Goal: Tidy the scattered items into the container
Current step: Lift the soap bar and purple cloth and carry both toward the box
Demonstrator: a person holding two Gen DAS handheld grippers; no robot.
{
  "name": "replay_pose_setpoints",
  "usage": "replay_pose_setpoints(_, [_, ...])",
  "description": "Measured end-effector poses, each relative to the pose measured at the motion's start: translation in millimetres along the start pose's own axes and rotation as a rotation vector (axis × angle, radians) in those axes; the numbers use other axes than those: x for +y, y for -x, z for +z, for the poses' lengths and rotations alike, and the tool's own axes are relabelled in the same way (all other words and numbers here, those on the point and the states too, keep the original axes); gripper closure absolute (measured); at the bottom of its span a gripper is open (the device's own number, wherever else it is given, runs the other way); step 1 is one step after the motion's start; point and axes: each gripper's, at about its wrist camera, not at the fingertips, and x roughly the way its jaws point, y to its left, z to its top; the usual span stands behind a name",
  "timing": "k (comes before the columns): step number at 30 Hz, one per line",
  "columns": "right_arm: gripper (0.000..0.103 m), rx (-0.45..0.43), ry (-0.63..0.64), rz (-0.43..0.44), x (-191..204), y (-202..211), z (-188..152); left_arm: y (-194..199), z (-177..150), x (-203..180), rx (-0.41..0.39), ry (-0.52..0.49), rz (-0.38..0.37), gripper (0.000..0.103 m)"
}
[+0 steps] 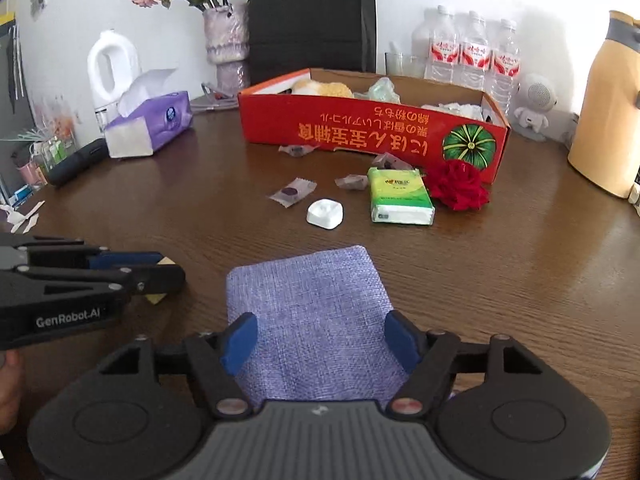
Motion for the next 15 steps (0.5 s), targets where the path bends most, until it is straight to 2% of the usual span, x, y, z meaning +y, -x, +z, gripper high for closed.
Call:
replay_pose_setpoints(2, [0.039, 0.002, 0.009, 0.000, 1.3, -0.5, -0.5, -0.5, -0.2, -1.9, -0.005, -0.008, -0.010, 0.082])
replay_pose_setpoints(3, [0.055, 0.007, 0.022, 0.013, 3.1, 0.8, 0.4, -0.4, -0.6, -2.4, -0.009, -0.004, -0.011, 0.082])
replay_pose_setpoints(4, [0.082, 0.013, 0.036, 0.034, 4.8, 1.9, 2.2, -0.3, -1.3, -3.7, -0.011, -0.003, -0.011, 0.082])
replay_pose_setpoints(5, [0.095, 0.022, 0.045, 0.044, 7.5, 2.7, 3.7, -0.1, -1.6, -4.1, -0.013, -0.001, -0.011, 0.082])
replay_pose_setpoints(6, [0.099, 0.027, 0.053, 0.037, 10.7, 2.7, 4.3, 0.1, -1.6, -3.7, -0.016, 0.004, -0.011, 0.082])
replay_pose_setpoints(8, [0.099, 0.019, 0.059, 0.019, 16.3, 3.1, 4.1, 0.9, -0.5, -2.7, -0.021, 0.018, -0.006, 0.082])
replay_pose_setpoints(11, [0.100, -0.008, 0.045, 0.057, 5.9, 9.3, 12.8, 6.0, 11.4, 2.1, -0.055, 0.037, -0.032, 0.082])
replay_pose_setpoints(13, [0.100, -0.062, 0.067, 0.066, -10.5, 20.6, 30.8, 8.2, 31.3, 9.2, -0.092, 0.040, -0.078, 0.082])
replay_pose_setpoints(15, [0.100, -0.134, 0.136, 0.029, -33.5, 30.3, 59.0, 4.3, 61.8, 18.6, -0.131, 0.032, -0.112, 0.082])
